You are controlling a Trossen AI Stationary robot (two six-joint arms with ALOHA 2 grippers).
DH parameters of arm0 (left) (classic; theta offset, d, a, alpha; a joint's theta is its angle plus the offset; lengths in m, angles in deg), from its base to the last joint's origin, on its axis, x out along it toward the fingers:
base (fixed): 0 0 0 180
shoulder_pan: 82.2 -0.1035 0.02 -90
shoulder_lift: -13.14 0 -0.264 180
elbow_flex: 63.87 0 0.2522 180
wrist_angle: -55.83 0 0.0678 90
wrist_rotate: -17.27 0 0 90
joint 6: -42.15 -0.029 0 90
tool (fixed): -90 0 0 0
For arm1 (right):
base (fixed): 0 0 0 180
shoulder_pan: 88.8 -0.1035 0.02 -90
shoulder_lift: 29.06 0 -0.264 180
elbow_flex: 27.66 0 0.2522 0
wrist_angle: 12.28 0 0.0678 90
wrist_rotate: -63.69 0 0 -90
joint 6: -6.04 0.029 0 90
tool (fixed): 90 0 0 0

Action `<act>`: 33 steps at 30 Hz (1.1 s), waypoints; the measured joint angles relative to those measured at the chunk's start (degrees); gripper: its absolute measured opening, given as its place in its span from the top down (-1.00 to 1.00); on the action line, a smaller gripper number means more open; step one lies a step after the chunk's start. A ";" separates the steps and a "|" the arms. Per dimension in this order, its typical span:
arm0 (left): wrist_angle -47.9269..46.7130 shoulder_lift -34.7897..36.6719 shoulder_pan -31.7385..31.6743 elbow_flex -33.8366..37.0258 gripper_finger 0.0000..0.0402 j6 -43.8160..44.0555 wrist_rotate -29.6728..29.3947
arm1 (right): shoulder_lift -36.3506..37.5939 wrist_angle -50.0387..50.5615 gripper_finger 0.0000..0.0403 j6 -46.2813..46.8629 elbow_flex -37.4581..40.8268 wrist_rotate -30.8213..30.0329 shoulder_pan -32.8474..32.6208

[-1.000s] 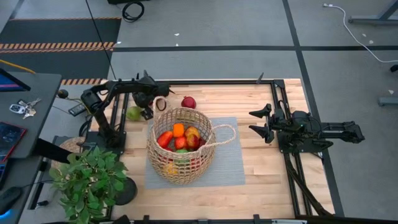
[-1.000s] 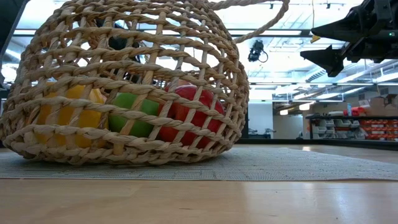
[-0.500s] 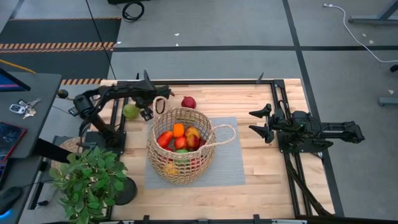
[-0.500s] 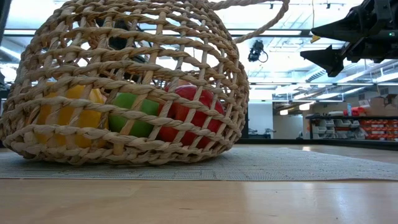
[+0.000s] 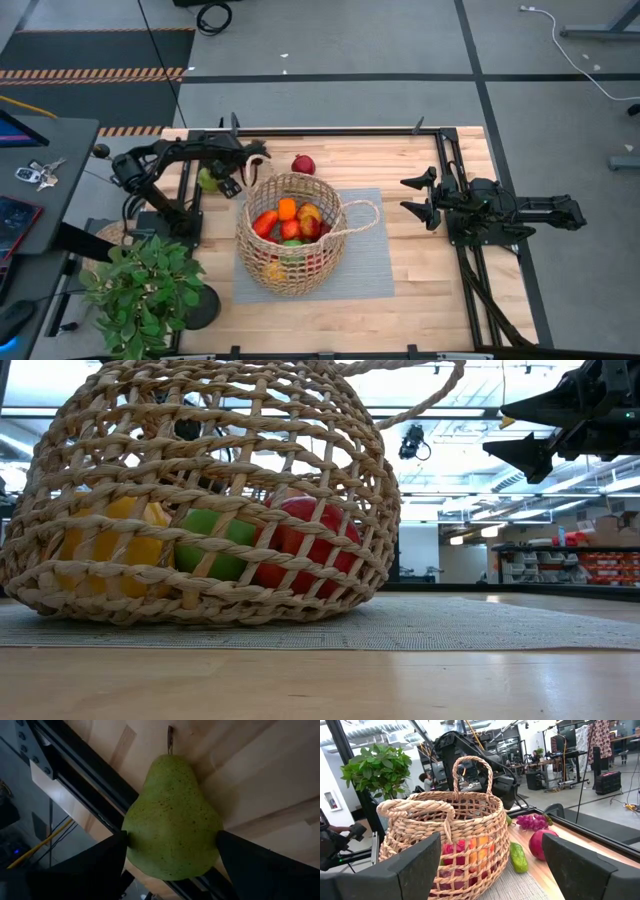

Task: Build produce basket
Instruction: Put the green pear into the brown woven basket

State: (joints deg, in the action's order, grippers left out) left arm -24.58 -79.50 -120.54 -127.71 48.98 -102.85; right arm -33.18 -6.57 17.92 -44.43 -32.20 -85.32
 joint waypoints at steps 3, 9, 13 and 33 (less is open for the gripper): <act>0.33 -0.16 0.33 -0.70 -0.57 -0.97 -0.22 | 0.00 -0.02 -0.73 -0.02 0.00 0.00 0.00; 2.79 -0.33 4.47 -2.40 -0.56 -0.49 7.78 | -0.01 -0.01 -0.73 -0.01 0.00 0.00 0.00; 1.50 -0.37 9.01 -4.71 -0.56 0.33 12.04 | -0.01 -0.02 -0.73 0.00 0.00 0.00 0.00; 0.63 3.02 -3.37 -8.05 -0.56 -1.00 13.67 | 0.00 -0.02 -0.73 -0.01 0.00 0.00 0.00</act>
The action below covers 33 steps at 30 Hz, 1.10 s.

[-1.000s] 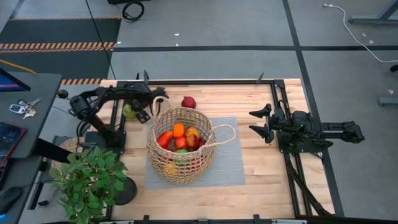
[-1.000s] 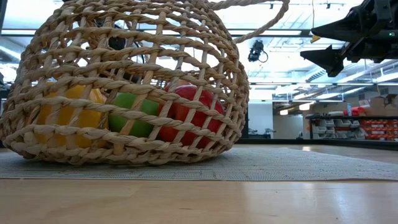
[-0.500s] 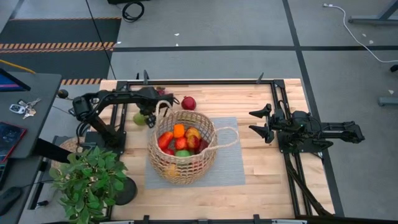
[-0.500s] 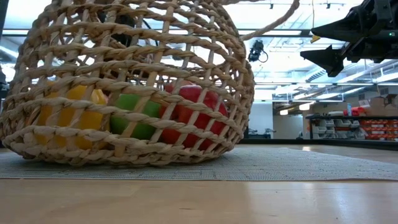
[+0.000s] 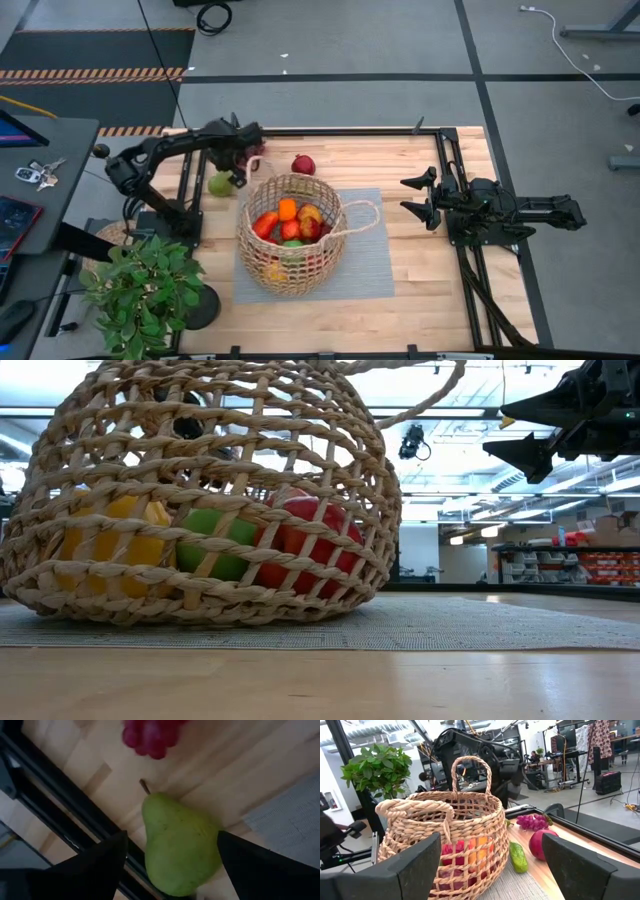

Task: Build produce basket
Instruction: Put the green pear into the brown woven basket

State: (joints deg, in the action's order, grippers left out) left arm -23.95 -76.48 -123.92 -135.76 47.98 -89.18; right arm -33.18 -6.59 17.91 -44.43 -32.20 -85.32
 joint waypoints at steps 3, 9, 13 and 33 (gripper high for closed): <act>-0.11 0.17 -2.54 0.06 -0.56 1.02 1.63 | 0.01 0.01 -0.73 0.00 0.00 0.00 0.00; -4.39 0.50 -3.53 0.06 -0.56 -2.09 5.48 | 0.00 0.00 -0.73 -0.01 0.00 0.00 0.00; -4.35 1.38 -2.15 0.04 -0.56 -7.55 5.15 | 0.00 0.00 -0.73 0.01 0.00 0.00 0.00; 0.90 1.29 -0.40 10.10 -0.56 -16.87 1.83 | 0.02 0.00 -0.73 -0.01 0.00 0.00 0.00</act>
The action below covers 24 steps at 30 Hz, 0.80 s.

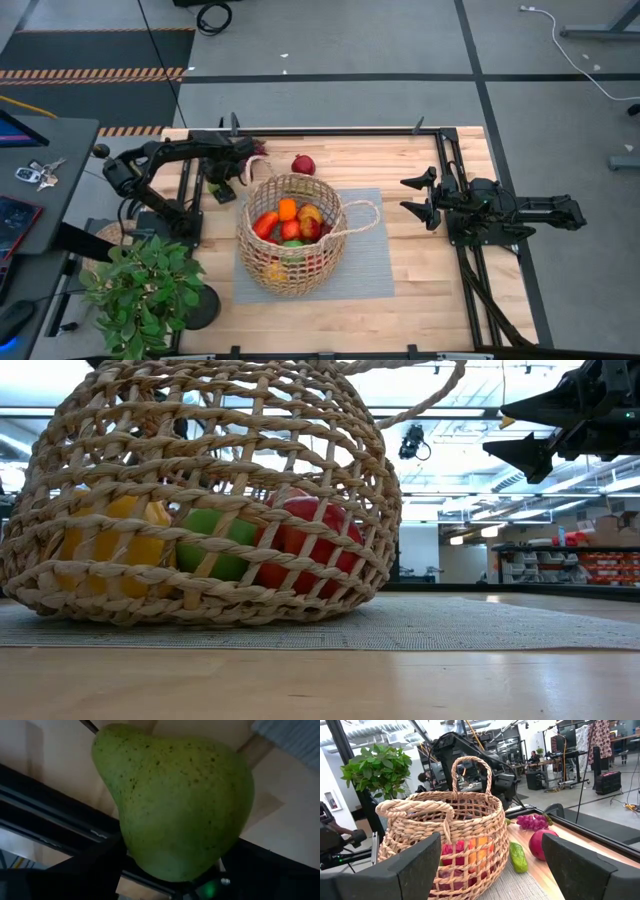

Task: Build produce basket
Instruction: Put the green pear into the brown woven basket

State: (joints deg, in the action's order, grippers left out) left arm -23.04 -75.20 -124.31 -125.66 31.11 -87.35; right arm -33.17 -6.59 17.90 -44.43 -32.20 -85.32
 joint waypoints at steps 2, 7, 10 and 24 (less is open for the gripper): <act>1.02 0.00 0.29 0.00 -0.56 0.12 -0.17 | 0.00 0.02 -0.73 0.02 0.00 0.00 0.00; 2.81 0.00 0.33 0.02 -0.53 0.13 -0.15 | -0.02 0.00 -0.73 0.02 0.00 0.00 0.00; 2.83 0.02 0.33 0.02 -0.44 0.19 -0.15 | -0.02 0.01 -0.73 0.02 0.00 0.00 0.00; -2.02 0.48 0.37 0.09 -0.30 2.01 0.66 | -0.02 0.02 -0.73 0.02 0.00 0.00 0.00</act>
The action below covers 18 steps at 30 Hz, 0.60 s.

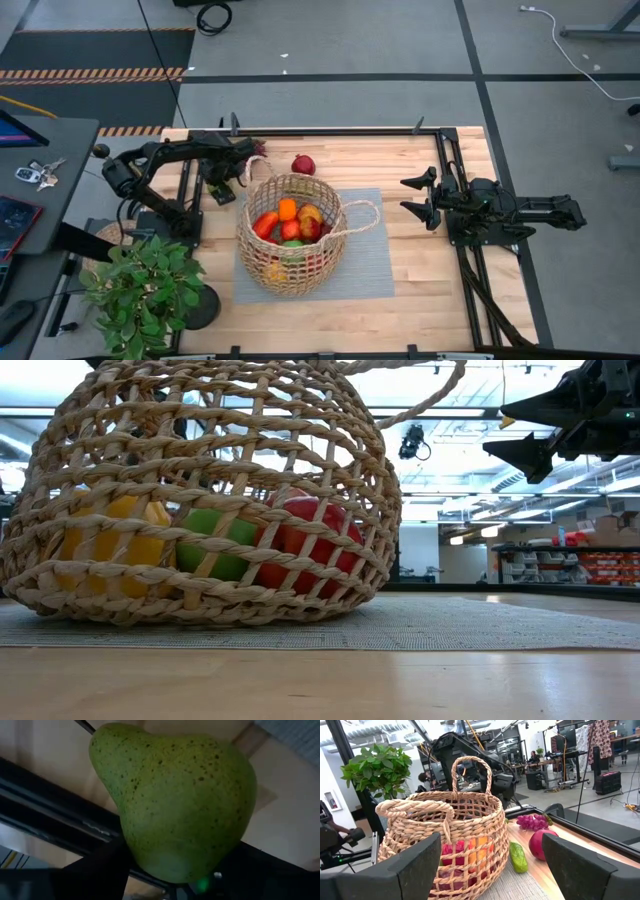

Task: Build produce basket
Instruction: Put the green pear into the brown woven basket

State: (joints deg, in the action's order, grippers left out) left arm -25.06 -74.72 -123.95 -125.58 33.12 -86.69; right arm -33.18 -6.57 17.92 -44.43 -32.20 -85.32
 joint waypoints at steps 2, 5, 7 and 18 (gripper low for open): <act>0.03 1.21 0.01 0.00 -0.28 0.69 -0.05 | 0.01 -0.01 -0.73 0.00 0.00 0.00 0.00; -0.30 3.37 -0.01 -0.33 -0.28 1.05 -0.20 | 0.00 0.00 -0.73 0.00 0.00 0.00 0.00; -0.53 4.96 -0.01 -1.39 -0.29 1.26 -0.26 | 0.00 -0.01 -0.73 -0.02 0.00 0.00 0.00; 0.83 12.82 0.57 -14.94 -0.26 2.39 -0.39 | 0.00 -0.02 -0.73 -0.01 0.00 0.00 0.00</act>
State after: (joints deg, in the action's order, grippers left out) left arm -24.23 -61.90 -123.38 -140.52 35.51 -87.08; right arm -33.18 -6.59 17.91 -44.43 -32.20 -85.32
